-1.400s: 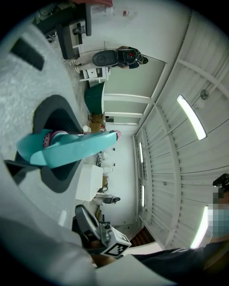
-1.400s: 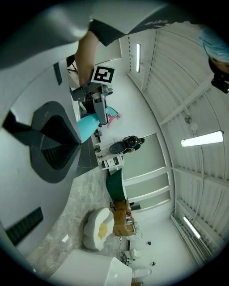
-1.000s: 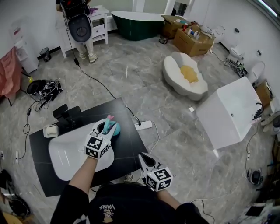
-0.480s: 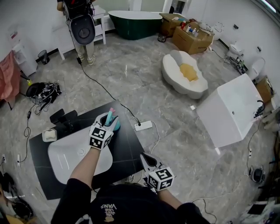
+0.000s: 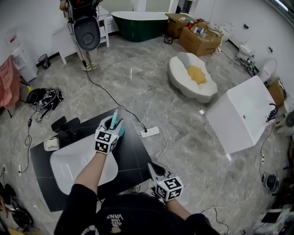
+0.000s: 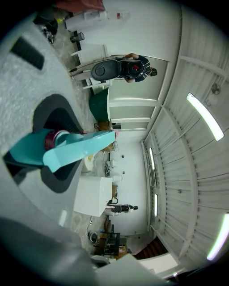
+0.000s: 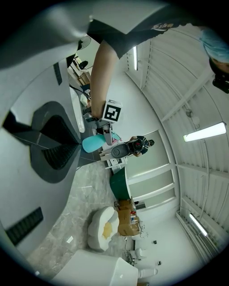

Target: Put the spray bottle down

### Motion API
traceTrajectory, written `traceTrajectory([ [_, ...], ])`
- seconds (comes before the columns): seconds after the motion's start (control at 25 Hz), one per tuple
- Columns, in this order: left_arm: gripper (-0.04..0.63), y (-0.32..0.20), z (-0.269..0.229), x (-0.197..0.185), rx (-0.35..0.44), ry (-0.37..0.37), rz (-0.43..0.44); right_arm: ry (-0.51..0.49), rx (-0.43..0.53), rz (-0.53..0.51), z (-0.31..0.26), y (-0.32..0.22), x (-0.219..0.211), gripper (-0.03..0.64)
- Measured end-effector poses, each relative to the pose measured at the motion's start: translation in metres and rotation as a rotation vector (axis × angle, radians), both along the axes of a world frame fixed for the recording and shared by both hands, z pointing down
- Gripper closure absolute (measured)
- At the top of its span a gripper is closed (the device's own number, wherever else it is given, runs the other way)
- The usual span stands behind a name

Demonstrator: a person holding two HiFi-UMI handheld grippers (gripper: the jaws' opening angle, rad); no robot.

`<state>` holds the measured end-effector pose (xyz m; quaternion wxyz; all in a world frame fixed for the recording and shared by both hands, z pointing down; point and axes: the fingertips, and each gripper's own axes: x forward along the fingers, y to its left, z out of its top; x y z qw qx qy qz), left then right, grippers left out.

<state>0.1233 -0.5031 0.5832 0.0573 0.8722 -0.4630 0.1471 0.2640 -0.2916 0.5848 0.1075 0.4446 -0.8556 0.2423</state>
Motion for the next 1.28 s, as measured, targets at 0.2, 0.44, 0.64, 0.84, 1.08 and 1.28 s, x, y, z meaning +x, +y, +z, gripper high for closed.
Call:
traceTrajectory([
  [0.2, 0.456, 0.0, 0.001, 0.0, 0.002, -0.001, 0.014, -0.001, 0.01, 0.013, -0.006, -0.001, 0.002, 0.614],
  [0.44, 0.344, 0.003, -0.001, -0.001, -0.004, 0.011, 0.016, 0.003, 0.014, 0.018, -0.007, 0.002, -0.001, 0.614],
  [0.64, 0.331, 0.005, -0.002, 0.001, -0.003, 0.011, 0.034, 0.003, 0.02, 0.021, -0.007, 0.005, -0.003, 0.614],
  [0.84, 0.322, 0.007, 0.0, -0.002, -0.019, 0.009, 0.028, 0.003, 0.022, 0.023, -0.009, 0.01, -0.006, 0.614],
  [1.08, 0.313, 0.013, -0.003, -0.011, -0.022, 0.013, 0.001, 0.008, 0.03, 0.036, -0.015, 0.017, -0.007, 0.614],
  [1.28, 0.313, 0.025, -0.009, -0.024, -0.014, 0.03, -0.003, 0.009, 0.034, 0.039, -0.017, 0.028, -0.019, 0.614],
])
